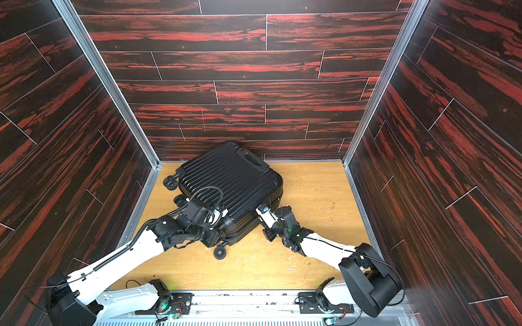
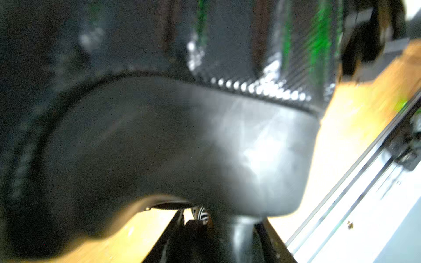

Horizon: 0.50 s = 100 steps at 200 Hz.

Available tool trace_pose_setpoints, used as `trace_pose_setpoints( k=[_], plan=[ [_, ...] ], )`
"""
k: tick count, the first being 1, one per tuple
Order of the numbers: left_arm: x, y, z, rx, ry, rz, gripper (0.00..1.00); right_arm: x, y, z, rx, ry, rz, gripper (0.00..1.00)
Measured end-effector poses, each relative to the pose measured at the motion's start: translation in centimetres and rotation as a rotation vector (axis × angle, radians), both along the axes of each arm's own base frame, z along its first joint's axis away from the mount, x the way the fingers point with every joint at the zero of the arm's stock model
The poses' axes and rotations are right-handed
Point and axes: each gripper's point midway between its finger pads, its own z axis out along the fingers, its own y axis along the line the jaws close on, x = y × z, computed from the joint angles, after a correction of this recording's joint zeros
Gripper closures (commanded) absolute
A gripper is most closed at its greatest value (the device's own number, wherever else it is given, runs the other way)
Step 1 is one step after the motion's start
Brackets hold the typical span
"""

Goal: Close the suitcase zippers
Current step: Zip the zipper on the suitcase.

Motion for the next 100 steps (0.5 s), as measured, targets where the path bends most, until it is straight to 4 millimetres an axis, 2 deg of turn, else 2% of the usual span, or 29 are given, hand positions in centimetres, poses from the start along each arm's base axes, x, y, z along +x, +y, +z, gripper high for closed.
trace_pose_setpoints(
  k=[49,100],
  plan=[
    [1.8,-2.2,0.8,-0.109,-0.025,0.063,0.84,-2.1,2.0,0.3,0.019,-0.009,0.082,1.00],
    [3.3,-4.3,1.3,-0.205,-0.028,0.106,0.84,-3.8,3.1,0.4,0.056,-0.031,0.130,1.00]
  ],
)
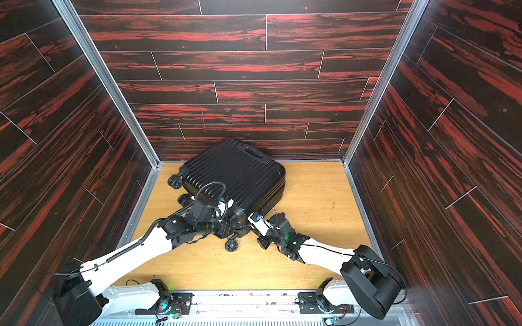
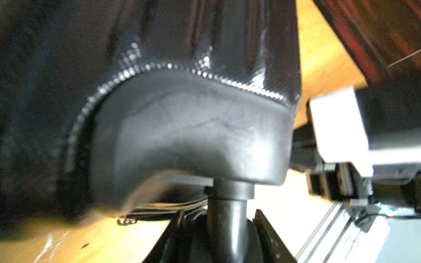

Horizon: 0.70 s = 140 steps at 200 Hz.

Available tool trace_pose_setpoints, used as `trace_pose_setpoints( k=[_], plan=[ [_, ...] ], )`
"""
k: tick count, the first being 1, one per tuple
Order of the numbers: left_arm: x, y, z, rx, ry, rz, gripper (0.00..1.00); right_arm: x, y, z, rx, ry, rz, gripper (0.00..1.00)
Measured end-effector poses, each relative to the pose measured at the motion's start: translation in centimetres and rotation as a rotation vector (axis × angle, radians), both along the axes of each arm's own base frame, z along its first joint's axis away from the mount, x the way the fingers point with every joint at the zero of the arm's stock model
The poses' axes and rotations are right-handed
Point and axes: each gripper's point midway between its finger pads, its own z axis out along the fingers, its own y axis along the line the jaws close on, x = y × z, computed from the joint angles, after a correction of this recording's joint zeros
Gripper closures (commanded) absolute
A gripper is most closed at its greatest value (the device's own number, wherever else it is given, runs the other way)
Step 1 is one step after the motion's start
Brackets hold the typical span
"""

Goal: Close the suitcase zippers
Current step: Zip the zipper on the suitcase.

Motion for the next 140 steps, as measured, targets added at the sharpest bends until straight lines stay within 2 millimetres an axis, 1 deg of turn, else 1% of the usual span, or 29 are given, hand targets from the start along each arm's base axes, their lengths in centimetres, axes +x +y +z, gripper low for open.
trace_pose_setpoints(
  k=[20,71,140],
  plan=[
    [0.3,-0.8,-0.1,-0.031,0.012,0.003,0.84,-0.5,0.4,0.1,0.013,-0.017,0.014,1.00],
    [1.0,-2.4,-0.1,-0.092,0.032,0.010,0.84,-0.6,1.0,0.4,0.040,-0.033,-0.004,1.00],
    [1.1,-3.3,-0.4,-0.112,0.054,0.011,0.84,-0.9,2.3,0.2,0.090,-0.011,-0.025,1.00]
  ],
)
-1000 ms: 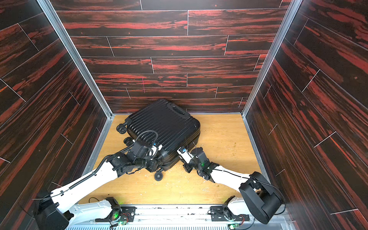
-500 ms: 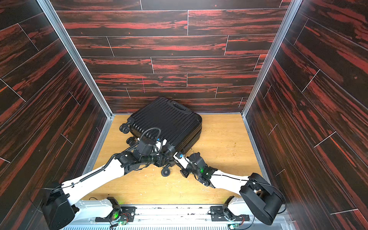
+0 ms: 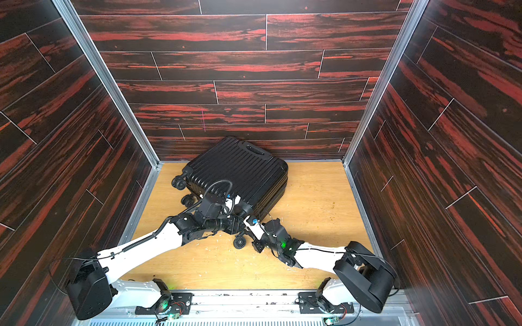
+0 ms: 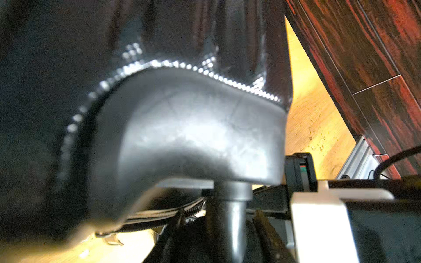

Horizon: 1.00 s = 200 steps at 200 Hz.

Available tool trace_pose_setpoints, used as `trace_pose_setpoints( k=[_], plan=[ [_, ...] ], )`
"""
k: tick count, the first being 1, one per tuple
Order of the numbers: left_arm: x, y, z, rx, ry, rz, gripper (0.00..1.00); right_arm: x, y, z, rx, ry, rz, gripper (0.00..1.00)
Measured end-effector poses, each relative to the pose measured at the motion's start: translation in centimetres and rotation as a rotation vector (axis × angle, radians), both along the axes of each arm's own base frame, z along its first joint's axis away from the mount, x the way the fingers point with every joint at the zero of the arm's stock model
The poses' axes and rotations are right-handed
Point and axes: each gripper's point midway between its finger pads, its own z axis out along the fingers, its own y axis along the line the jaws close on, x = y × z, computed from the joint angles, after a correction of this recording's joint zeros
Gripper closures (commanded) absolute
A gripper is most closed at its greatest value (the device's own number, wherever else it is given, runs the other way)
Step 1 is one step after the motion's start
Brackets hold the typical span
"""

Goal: Close the suitcase zippers
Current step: Zip the zipper on the suitcase.

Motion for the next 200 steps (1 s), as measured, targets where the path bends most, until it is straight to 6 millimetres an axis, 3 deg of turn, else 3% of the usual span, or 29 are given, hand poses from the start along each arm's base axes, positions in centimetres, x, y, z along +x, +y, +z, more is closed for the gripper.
trace_pose_setpoints(
  k=[200],
  plan=[
    [0.7,-1.2,-0.1,-0.002,0.013,-0.004,0.84,0.6,0.9,0.0,0.116,0.047,-0.088,1.00]
  ],
)
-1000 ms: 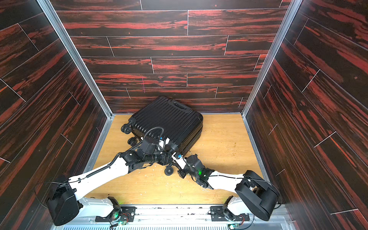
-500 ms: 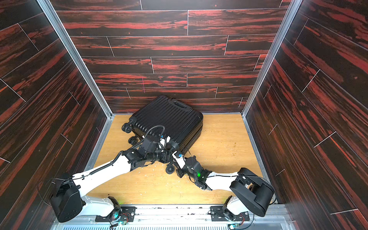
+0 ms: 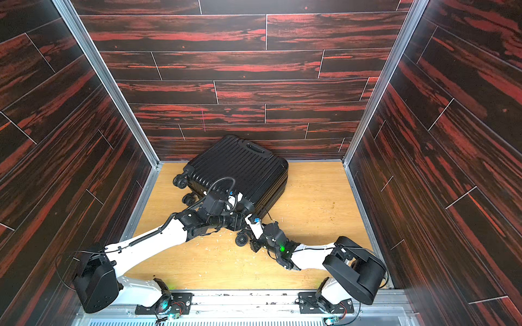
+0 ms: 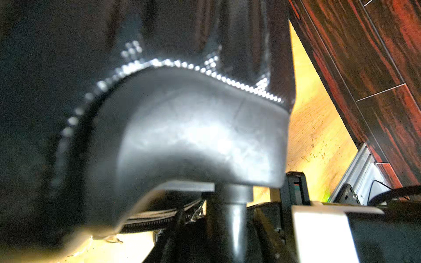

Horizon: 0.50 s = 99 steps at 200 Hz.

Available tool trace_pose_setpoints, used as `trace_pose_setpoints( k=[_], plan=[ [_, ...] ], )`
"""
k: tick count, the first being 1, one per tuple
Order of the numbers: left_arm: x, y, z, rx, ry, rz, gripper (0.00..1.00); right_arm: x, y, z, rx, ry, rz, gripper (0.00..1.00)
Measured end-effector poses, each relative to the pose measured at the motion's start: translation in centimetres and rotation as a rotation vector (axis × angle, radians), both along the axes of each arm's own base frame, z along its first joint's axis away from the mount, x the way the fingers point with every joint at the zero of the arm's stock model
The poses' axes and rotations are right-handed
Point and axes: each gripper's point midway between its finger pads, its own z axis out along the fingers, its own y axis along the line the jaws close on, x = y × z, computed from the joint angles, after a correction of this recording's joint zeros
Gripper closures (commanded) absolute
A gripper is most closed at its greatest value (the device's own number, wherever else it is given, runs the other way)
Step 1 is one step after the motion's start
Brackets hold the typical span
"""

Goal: Close the suitcase zippers
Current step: Zip the zipper on the suitcase.

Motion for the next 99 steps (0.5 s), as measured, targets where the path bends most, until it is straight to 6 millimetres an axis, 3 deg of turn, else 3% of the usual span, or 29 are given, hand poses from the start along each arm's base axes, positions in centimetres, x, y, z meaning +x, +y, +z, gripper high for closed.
trace_pose_setpoints(
  k=[19,46,66,99],
  plan=[
    [0.0,0.0,0.0,0.002,-0.002,-0.001,0.78,0.0,0.0,0.0,0.000,-0.002,-0.005,1.00],
    [-0.1,-0.1,0.0,0.017,-0.020,-0.013,0.54,0.1,-0.4,-0.3,-0.012,-0.018,-0.036,1.00],
    [-0.1,0.0,0.1,0.036,-0.045,-0.016,0.39,-0.1,-0.8,-0.4,-0.027,-0.042,-0.058,0.82],
    [-0.1,0.7,1.4,0.072,-0.132,-0.019,0.32,-2.2,-0.7,1.8,0.004,-0.122,-0.024,0.62]
  ],
)
